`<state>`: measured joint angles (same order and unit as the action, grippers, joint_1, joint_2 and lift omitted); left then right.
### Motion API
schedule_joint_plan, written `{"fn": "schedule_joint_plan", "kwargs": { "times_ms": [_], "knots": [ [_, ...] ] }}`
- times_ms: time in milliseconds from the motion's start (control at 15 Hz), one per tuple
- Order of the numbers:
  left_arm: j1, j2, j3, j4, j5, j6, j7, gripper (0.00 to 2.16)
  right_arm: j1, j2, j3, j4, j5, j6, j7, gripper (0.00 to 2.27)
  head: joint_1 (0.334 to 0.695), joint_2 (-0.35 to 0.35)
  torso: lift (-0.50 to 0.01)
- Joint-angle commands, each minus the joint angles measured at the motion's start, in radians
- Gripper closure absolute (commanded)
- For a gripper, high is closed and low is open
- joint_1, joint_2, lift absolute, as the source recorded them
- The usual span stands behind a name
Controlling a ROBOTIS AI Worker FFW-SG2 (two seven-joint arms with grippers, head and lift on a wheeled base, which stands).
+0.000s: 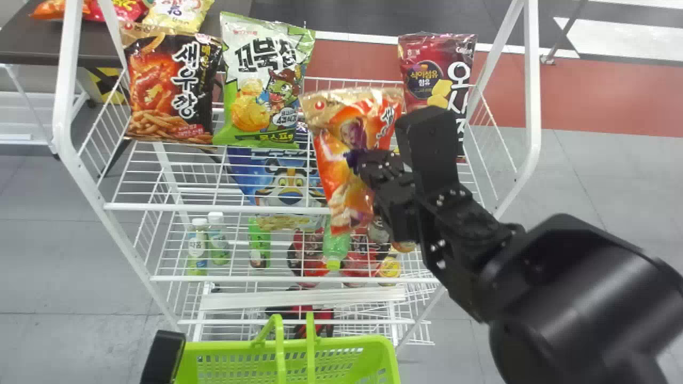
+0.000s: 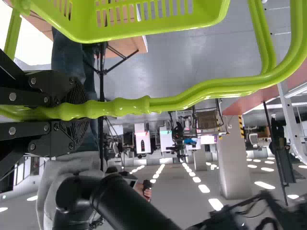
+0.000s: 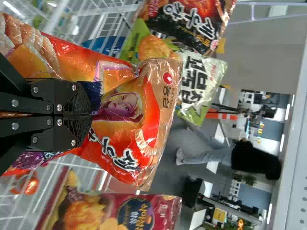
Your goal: Hold basket handle with left hand then pick Saewookkang with right hand and place into basket
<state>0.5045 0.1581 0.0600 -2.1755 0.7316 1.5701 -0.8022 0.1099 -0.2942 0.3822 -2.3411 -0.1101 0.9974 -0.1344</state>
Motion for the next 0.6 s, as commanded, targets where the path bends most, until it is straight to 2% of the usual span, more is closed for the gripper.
{"fn": "schedule_joint_plan", "kwargs": {
  "times_ms": [0, 200, 333, 400, 533],
  "knots": [
    [-0.006, 0.0, -0.003, 0.01, 0.0, 0.001, 0.0, 2.13, 0.076, -0.045, -0.019, -0.141, 0.0, 0.149, -0.002, 2.16, 0.695, -0.141, -0.017],
    [-0.009, 0.0, -0.003, 0.01, 0.0, 0.001, 0.0, 2.13, 0.159, -0.085, -0.029, -0.268, 0.0, 0.367, -0.011, 2.16, 0.695, -0.21, -0.017],
    [-0.009, -0.002, -0.003, 0.011, 0.0, 0.001, 0.001, 2.13, 0.22, -0.097, -0.029, -0.334, 0.001, 0.496, -0.01, 2.16, 0.695, -0.252, -0.017],
    [-0.009, 0.0, -0.003, 0.013, 0.0, 0.001, 0.001, 2.13, 0.249, -0.108, -0.029, -0.362, 0.001, 0.548, -0.007, 2.16, 0.695, -0.299, -0.017],
    [-0.011, -0.003, -0.003, 0.014, 0.0, 0.001, 0.005, 2.13, 0.284, -0.112, -0.029, -0.417, 0.003, 0.575, 0.024, 2.16, 0.695, -0.341, -0.017]
  ]
}}
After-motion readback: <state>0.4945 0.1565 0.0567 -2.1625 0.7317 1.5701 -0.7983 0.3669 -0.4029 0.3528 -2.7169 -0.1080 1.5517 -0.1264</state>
